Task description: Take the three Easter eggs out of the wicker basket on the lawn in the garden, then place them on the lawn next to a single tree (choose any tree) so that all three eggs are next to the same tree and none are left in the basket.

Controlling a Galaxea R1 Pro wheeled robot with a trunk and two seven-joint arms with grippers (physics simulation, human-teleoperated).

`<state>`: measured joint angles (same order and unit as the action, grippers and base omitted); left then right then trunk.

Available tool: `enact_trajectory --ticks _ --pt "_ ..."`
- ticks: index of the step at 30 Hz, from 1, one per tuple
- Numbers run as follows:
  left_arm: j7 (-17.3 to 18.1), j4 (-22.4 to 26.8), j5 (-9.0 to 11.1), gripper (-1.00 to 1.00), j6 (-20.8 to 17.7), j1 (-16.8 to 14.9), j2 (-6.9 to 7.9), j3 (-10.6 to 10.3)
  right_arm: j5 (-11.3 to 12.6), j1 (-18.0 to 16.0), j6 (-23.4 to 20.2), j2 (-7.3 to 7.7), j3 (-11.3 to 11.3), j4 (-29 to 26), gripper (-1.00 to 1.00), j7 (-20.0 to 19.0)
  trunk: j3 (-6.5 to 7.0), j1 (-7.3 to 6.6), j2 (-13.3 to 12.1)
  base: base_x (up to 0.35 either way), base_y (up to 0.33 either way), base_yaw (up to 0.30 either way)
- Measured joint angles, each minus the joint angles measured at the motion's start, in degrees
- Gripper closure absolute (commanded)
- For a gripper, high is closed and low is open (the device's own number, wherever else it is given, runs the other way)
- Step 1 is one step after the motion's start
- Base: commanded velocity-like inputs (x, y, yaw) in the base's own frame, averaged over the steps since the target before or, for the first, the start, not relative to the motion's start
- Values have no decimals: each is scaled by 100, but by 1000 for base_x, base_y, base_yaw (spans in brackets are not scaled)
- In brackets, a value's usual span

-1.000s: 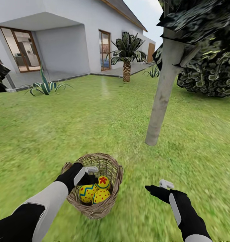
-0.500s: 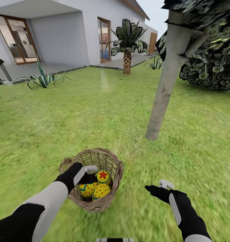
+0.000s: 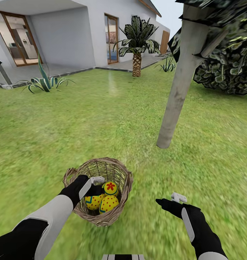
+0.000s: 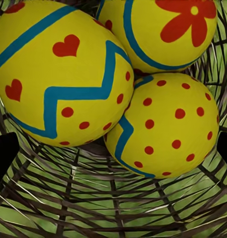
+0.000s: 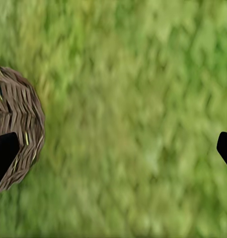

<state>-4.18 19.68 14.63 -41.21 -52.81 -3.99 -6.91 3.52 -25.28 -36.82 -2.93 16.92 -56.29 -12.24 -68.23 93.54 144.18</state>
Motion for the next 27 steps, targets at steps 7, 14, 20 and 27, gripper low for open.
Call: enact_trajectory --ticks 7,14,20,27 --pt "-22 -9 -16 -100 119 0 0 -2 0 0 7 0 0 2 -100 3 0 0 0 0 0 0" --pt "-32 -24 -28 -100 143 0 0 -2 -1 0 7 0 0 2 -100 3 -110 13 6 0 0 0" --pt "37 -67 -30 -100 95 0 -7 -13 0 0 7 0 0 2 -100 3 -200 23 12 0 0 0" --pt "169 -43 -20 -100 68 0 -14 -51 0 0 7 0 0 2 -100 3 -200 23 12 0 0 0"
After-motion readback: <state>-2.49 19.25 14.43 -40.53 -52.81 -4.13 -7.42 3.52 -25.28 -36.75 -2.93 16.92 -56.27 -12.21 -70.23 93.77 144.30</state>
